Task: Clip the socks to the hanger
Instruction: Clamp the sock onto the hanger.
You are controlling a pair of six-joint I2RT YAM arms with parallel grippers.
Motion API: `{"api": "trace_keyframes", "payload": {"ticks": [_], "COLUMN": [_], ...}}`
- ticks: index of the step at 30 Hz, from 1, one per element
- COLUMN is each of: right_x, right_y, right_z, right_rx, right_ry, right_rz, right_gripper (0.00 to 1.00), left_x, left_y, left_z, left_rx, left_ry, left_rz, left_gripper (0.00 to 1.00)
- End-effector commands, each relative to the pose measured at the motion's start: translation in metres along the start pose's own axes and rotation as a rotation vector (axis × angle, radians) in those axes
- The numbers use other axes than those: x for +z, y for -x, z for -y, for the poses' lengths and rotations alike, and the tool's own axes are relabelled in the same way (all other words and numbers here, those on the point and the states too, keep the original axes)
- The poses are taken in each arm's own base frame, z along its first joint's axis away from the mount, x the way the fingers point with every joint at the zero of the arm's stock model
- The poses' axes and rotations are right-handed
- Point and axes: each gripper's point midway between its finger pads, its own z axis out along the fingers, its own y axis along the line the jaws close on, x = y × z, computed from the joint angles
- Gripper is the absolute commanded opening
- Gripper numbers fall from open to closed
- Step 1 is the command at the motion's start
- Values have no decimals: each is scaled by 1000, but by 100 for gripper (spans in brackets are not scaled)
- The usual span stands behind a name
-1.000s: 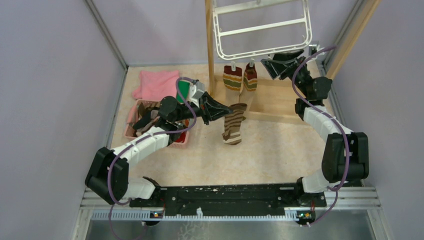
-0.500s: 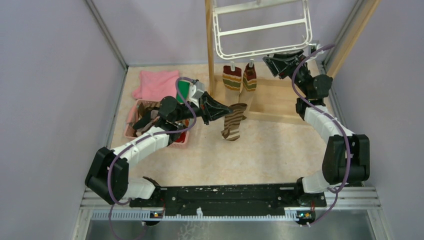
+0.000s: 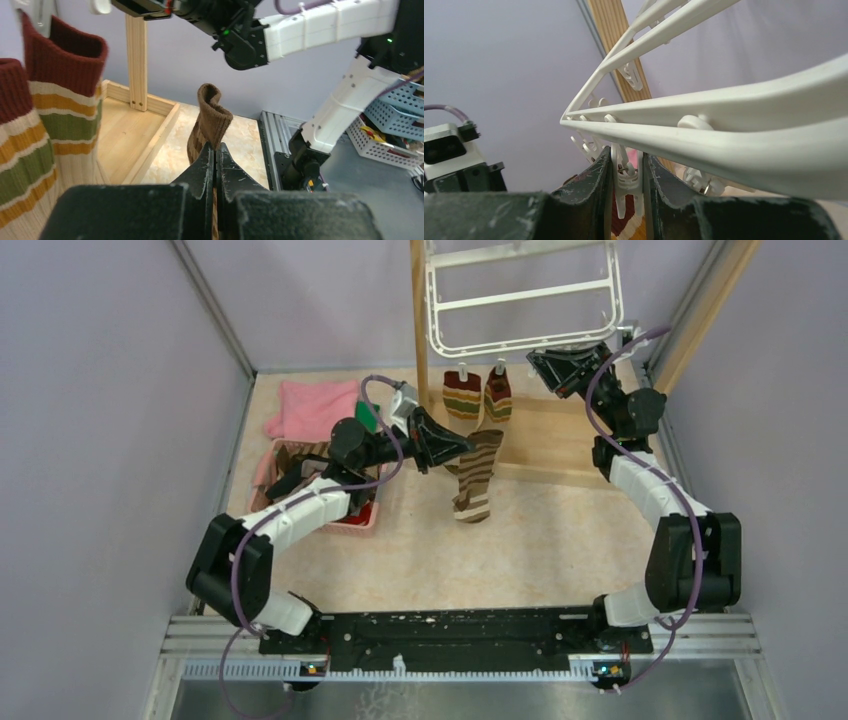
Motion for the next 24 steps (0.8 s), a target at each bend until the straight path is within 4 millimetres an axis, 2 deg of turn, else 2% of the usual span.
{"api": "trace_keyframes", "payload": {"ticks": [1, 7, 10, 12, 16, 24], "right_x": [7, 8, 7, 7, 7, 7], "right_y": [24, 25, 25, 24, 24, 28], "right_z": [-31, -28, -27, -26, -21, -18], "right_rx": [-12, 25, 39, 50, 79, 149], "right_ry": [69, 35, 20, 6, -36, -94], "right_rz": [28, 39, 42, 38, 34, 32], "right_gripper": [10, 0, 0, 0, 0, 0], "left_x": [24, 57, 70, 75, 83, 90], "left_y": [21, 19, 17, 13, 19, 22], "left_z": [-18, -41, -47, -55, -68, -79], "left_rx": [-15, -36, -1, 1, -21, -136], "left_ry": [15, 105, 140, 162, 198, 240], "left_rz": [54, 52, 39, 20, 34, 59], "left_gripper": [0, 0, 0, 0, 0, 0]}}
